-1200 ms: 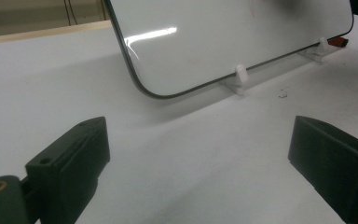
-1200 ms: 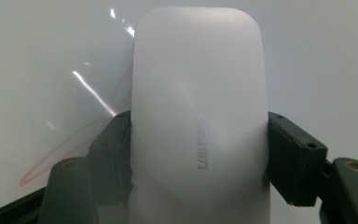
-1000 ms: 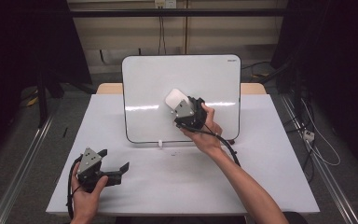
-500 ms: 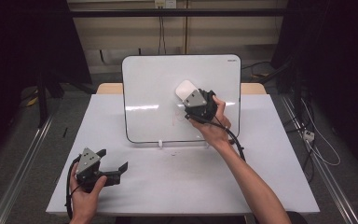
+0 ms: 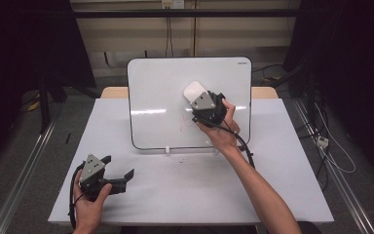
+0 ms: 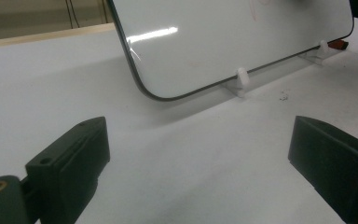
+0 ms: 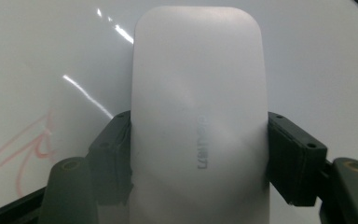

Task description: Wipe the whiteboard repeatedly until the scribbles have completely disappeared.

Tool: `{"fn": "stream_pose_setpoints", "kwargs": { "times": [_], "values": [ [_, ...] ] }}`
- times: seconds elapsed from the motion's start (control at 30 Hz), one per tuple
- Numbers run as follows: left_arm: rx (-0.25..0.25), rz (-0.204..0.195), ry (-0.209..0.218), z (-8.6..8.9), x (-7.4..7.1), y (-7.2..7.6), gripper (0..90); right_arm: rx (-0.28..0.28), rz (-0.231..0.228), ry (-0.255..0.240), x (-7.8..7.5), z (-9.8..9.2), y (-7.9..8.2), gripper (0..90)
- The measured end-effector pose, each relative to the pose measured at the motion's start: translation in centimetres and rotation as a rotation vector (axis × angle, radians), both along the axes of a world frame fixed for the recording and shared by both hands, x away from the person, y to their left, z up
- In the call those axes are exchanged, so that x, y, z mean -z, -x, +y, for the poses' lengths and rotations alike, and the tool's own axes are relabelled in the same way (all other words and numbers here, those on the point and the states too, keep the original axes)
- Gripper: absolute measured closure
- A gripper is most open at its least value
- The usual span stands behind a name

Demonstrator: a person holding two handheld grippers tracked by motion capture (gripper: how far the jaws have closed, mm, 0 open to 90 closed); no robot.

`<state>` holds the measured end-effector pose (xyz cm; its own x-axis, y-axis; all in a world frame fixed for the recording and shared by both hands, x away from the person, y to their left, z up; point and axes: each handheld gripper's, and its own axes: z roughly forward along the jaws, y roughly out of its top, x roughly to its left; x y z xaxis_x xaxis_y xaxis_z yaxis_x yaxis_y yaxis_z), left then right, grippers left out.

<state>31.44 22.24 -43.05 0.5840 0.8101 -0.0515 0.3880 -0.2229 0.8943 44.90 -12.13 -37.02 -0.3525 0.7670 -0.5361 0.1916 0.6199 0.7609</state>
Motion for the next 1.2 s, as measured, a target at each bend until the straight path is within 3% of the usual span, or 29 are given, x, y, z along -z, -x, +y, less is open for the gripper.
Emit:
{"fn": "stream_pose_setpoints", "kwargs": {
  "times": [0.37,0.73,0.9,1.2],
  "values": [
    [0.005,-0.001,-0.009,0.1,0.0,0.0,5.2,-0.055,0.011,0.051,2.0,2.4,1.7,31.7],
    [0.008,0.0,-0.007,0.0,0.0,-0.1,5.2,-0.094,0.015,0.082,3.5,3.5,3.1,31.7],
    [0.003,0.004,-0.006,0.2,0.1,-0.1,5.2,-0.096,0.021,0.086,3.2,3.1,2.8,31.7],
    [0.001,0.003,0.003,0.1,0.0,0.0,5.2,0.005,0.015,-0.01,0.3,-0.3,0.4,31.7]
  ]
}}
